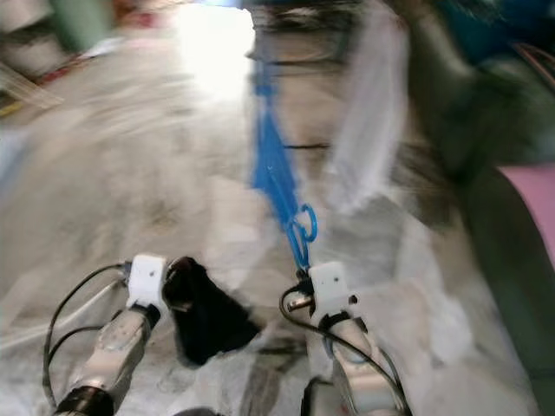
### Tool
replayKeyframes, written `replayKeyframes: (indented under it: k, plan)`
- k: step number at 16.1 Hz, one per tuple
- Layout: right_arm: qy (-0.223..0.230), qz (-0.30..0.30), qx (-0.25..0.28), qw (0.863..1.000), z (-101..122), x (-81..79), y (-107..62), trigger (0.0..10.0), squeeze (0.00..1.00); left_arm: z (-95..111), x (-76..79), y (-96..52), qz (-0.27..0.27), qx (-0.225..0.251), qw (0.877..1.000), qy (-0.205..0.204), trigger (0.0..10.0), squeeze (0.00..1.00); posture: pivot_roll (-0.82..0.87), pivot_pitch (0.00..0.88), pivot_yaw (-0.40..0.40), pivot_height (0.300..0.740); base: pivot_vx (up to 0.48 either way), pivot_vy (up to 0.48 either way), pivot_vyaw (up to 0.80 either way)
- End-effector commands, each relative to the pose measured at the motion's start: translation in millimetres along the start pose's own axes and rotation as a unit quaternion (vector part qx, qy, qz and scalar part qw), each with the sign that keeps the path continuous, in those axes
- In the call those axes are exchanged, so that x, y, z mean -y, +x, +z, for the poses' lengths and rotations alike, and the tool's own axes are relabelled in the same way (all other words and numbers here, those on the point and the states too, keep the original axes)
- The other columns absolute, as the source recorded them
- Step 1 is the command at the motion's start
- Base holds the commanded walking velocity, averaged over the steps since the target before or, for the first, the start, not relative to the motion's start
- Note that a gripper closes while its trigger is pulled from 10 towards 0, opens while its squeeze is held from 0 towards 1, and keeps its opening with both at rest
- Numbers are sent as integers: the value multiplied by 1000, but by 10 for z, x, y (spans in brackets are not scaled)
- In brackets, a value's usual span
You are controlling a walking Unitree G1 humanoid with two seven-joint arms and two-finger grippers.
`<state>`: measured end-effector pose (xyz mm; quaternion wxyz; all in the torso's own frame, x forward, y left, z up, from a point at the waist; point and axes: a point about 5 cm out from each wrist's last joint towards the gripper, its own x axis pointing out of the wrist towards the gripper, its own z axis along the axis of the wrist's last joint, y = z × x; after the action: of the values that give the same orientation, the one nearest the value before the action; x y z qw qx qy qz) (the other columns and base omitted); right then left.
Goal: Hang hanger
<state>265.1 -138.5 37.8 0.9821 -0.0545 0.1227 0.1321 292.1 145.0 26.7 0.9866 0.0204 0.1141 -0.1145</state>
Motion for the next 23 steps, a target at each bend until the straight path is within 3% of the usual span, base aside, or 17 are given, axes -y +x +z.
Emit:
replayKeyframes:
  k: [1, 4, 5, 15, 16, 18, 23]
  plan:
    - [5, -3, -9, 1000, -56, 2, -32, 10000, 0, -58, -1, -35, 5, -10, 1000, 7, 10000, 0, -80, 191, 62, 740, 0, 0, -538]
    - [5, 5, -14, 1000, -84, -35, -50, 10000, 0, -128, -108, -60, 60, -37, 997, 16, 10000, 0, -76, 203, 56, 740, 0, 0, -156]
    - [5, 7, -15, 1000, -88, -43, -53, 10000, 0, -155, -107, -84, 56, -39, 998, 0, 10000, 0, -73, 207, 55, 740, 0, 0, 0]
    - [5, 12, -11, 1000, -88, -65, -86, 10000, 0, -160, -137, -115, 79, -36, 996, 23, 10000, 0, -71, 217, 57, 740, 0, 0, 0]
    - [7, 11, -12, 1000, -103, -60, -105, 10000, 0, -175, -138, -141, 69, -31, 996, 41, 10000, 0, -70, 222, 58, 740, 0, 0, 0]
    - [-5, 10, -24, 1000, -170, -27, -164, 10000, 0, -289, -171, -233, 60, -46, 997, 29, 10000, 0, -70, 226, 61, 740, 0, 0, 0]
    - [4, -4, -27, 1000, -188, 56, -185, 10000, 0, -304, -223, -212, 80, -64, 994, 32, 10000, 0, -70, 226, 70, 740, 0, 0, 0]
